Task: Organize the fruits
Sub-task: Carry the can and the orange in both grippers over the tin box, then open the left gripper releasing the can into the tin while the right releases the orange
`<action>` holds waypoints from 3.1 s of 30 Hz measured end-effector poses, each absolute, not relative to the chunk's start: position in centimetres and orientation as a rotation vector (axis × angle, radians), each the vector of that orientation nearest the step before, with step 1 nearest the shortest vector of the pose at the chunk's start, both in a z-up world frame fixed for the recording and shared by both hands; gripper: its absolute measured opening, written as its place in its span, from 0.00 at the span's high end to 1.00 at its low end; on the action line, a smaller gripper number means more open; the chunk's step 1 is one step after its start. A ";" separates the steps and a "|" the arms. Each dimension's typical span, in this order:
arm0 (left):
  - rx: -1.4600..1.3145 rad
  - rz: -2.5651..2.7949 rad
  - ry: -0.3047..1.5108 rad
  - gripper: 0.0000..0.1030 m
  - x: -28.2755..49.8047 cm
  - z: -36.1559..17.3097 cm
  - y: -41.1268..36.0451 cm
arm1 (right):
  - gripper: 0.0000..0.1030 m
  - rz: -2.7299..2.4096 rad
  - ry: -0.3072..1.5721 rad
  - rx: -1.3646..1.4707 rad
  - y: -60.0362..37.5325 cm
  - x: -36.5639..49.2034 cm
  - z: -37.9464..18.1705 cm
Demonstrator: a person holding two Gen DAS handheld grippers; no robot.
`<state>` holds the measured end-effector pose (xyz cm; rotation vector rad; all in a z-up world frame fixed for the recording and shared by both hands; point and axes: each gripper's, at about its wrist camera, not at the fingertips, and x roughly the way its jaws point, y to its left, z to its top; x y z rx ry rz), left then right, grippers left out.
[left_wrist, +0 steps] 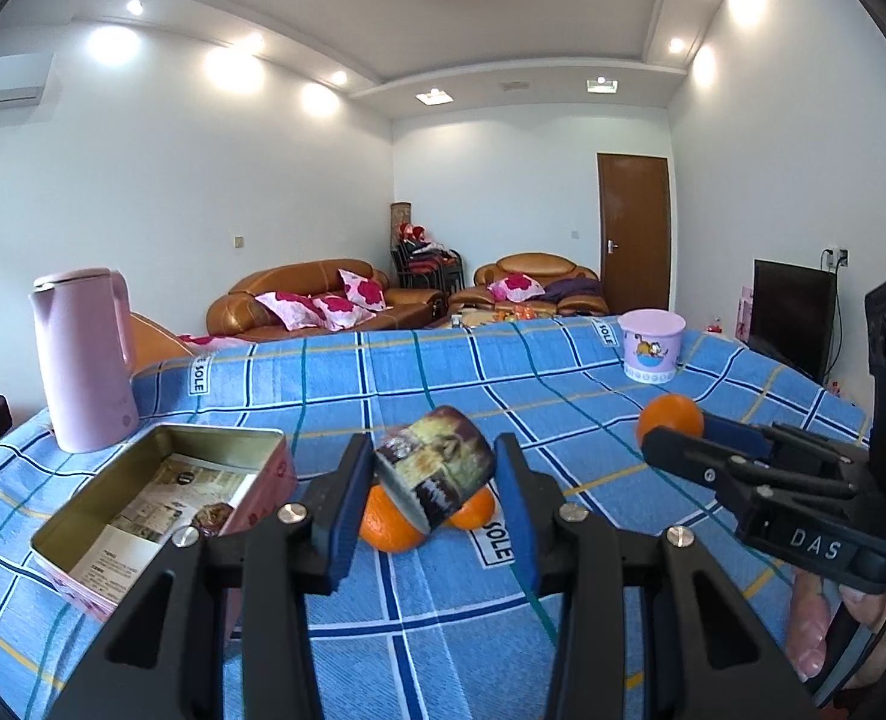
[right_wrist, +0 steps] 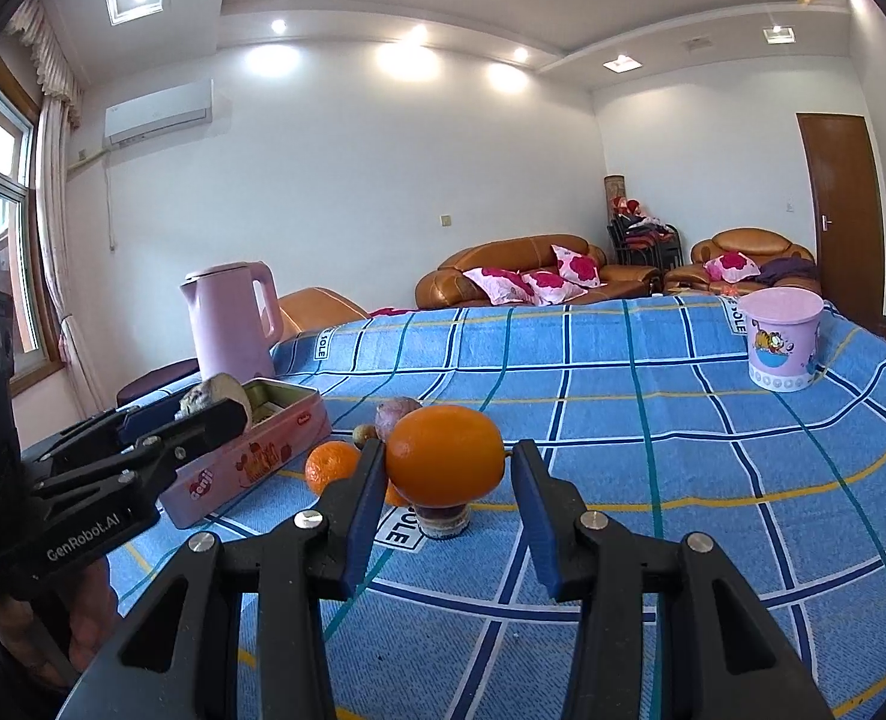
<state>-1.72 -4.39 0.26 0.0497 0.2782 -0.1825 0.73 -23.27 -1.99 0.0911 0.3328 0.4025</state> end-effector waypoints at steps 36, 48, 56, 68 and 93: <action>0.037 -0.050 0.390 0.58 2.3 0.3 1.8 | 0.57 0.461 0.410 -0.015 -17.6 4.3 -0.2; 0.034 0.048 0.429 0.58 3.9 0.0 5.7 | 0.56 0.533 0.433 -0.076 -12.5 6.7 0.1; 0.028 0.109 0.447 0.58 5.0 0.3 9.1 | 0.56 0.571 0.440 -0.113 -9.4 7.7 0.9; 0.013 0.171 0.494 0.58 6.9 0.1 13.0 | 0.56 0.647 0.448 -0.158 -4.0 8.8 1.0; 0.047 0.182 0.616 0.58 9.2 -2.6 14.6 | 0.56 0.707 0.560 -0.141 1.2 12.0 -2.6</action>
